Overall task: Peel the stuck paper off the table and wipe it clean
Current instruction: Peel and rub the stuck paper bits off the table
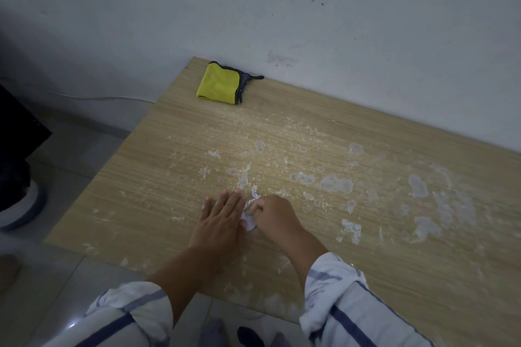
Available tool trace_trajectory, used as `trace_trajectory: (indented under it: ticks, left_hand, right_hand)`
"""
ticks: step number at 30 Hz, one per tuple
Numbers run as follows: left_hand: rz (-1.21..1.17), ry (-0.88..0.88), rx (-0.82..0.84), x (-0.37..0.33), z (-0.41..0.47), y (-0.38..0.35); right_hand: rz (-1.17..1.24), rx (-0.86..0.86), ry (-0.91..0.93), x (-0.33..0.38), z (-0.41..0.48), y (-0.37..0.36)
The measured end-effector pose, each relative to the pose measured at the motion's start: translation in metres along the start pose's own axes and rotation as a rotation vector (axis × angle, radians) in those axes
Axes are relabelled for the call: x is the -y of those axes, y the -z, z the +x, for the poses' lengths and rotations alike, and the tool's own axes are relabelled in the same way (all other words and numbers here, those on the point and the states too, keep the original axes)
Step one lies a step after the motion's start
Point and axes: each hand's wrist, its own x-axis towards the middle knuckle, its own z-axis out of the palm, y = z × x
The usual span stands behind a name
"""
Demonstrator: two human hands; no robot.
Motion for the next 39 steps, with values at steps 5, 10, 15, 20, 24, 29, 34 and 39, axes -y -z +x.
trace_trajectory:
  ticks: [5, 10, 15, 20, 24, 29, 34, 39]
  left_hand:
    - [-0.041, 0.006, 0.0, 0.002, 0.002, 0.0]
    - [-0.055, 0.033, 0.024, -0.003, 0.006, 0.005]
    - [-0.076, 0.024, 0.047, -0.014, 0.012, 0.015]
    - [-0.054, -0.033, -0.026, -0.041, 0.016, 0.025]
    - [0.113, -0.275, 0.03, -0.08, 0.018, 0.016]
    - [0.107, -0.378, 0.179, -0.133, 0.017, -0.004]
    - [0.103, -0.379, 0.128, -0.164, 0.035, -0.033]
    - [0.052, -0.293, 0.186, -0.188, 0.053, -0.049]
  right_hand:
    - [0.13, -0.151, -0.011, -0.011, -0.002, -0.001]
    - [0.155, -0.162, 0.029, -0.02, -0.01, 0.005]
    - [0.211, -0.2, 0.065, -0.026, -0.016, 0.006]
    - [0.124, -0.342, -0.029, -0.055, -0.02, 0.009]
    - [-0.074, -0.353, -0.223, -0.098, -0.037, 0.008]
    - [-0.139, -0.318, -0.275, -0.139, -0.058, 0.013]
    - [-0.199, -0.312, -0.253, -0.178, -0.063, 0.029]
    - [-0.224, -0.344, -0.219, -0.207, -0.072, 0.046]
